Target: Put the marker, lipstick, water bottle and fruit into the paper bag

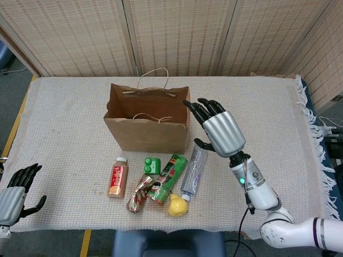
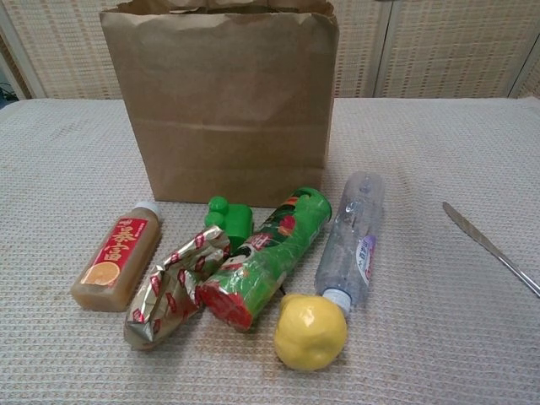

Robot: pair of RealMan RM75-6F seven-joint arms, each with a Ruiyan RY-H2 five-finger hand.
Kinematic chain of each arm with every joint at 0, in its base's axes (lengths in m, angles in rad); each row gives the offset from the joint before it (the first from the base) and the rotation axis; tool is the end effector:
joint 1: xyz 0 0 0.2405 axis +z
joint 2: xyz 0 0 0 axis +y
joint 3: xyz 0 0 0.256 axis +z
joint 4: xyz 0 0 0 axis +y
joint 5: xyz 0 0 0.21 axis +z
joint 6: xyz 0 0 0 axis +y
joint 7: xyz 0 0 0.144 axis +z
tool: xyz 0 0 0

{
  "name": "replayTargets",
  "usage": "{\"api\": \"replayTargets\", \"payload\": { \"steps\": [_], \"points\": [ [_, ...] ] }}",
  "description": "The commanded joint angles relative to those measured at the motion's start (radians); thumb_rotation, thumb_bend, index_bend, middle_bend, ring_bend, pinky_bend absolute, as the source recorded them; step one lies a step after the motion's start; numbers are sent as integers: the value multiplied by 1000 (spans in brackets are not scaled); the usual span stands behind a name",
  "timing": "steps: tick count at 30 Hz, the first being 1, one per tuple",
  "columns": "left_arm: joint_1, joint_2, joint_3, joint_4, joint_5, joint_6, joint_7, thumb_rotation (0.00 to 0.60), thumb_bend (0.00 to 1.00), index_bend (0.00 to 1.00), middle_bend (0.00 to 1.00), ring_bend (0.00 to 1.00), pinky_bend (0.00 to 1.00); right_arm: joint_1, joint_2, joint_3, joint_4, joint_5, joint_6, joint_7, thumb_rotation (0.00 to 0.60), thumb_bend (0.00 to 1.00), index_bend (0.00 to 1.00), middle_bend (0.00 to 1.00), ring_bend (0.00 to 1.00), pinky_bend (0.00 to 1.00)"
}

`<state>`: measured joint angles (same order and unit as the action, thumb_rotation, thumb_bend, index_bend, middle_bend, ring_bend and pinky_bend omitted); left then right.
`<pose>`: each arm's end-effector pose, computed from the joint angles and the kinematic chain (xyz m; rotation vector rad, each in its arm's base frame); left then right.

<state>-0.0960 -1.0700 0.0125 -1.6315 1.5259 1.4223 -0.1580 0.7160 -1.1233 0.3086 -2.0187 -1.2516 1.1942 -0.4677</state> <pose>-0.3149 0.1703 0.1553 -1.4250 -1.0823 -0.9358 -0.0588 -0.3145 0.1340 1.7614 -0.5685 1.2605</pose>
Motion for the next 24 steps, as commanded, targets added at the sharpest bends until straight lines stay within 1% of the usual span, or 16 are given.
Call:
{"api": "replayTargets", "payload": {
  "steps": [1,2,5,7,8,12,19,24],
  "points": [
    [0,-1,-1,-2,-3,-1,4,600,369,0,0,0,44,-127,174,-181,-45,-237,-87,198,600,64,111,220,128,221],
    [0,-2,-2,-2,-5,-1,6,600,369,0,0,0,44,-141,195,-218,-27,-293,-101,236,600,64,116,220,128,221],
    [0,-3,-2,-3,-6,-3,11,600,369,0,0,0,44,-155,213,-294,26,-393,-143,292,600,63,119,219,124,221],
    [-1,-3,-2,-5,-7,-5,13,600,370,0,0,0,44,-149,204,-325,70,-429,-187,279,600,52,111,212,118,216],
    [-1,-3,-2,-5,-7,-5,13,600,369,0,0,0,44,-144,193,-332,88,-436,-204,265,600,44,104,206,113,208],
    [-1,-3,-2,-7,-6,-5,15,600,369,0,0,0,44,-123,129,-340,147,-415,-277,216,600,30,80,186,99,176],
    [-2,1,-3,-2,-8,-7,1,600,370,0,0,0,44,-73,28,-326,219,-321,-407,97,600,30,50,153,76,142],
    [-2,2,-1,0,-4,-6,-9,600,370,0,0,0,44,-47,-32,-303,244,-270,-434,23,600,27,2,88,20,82]
  ]
}}
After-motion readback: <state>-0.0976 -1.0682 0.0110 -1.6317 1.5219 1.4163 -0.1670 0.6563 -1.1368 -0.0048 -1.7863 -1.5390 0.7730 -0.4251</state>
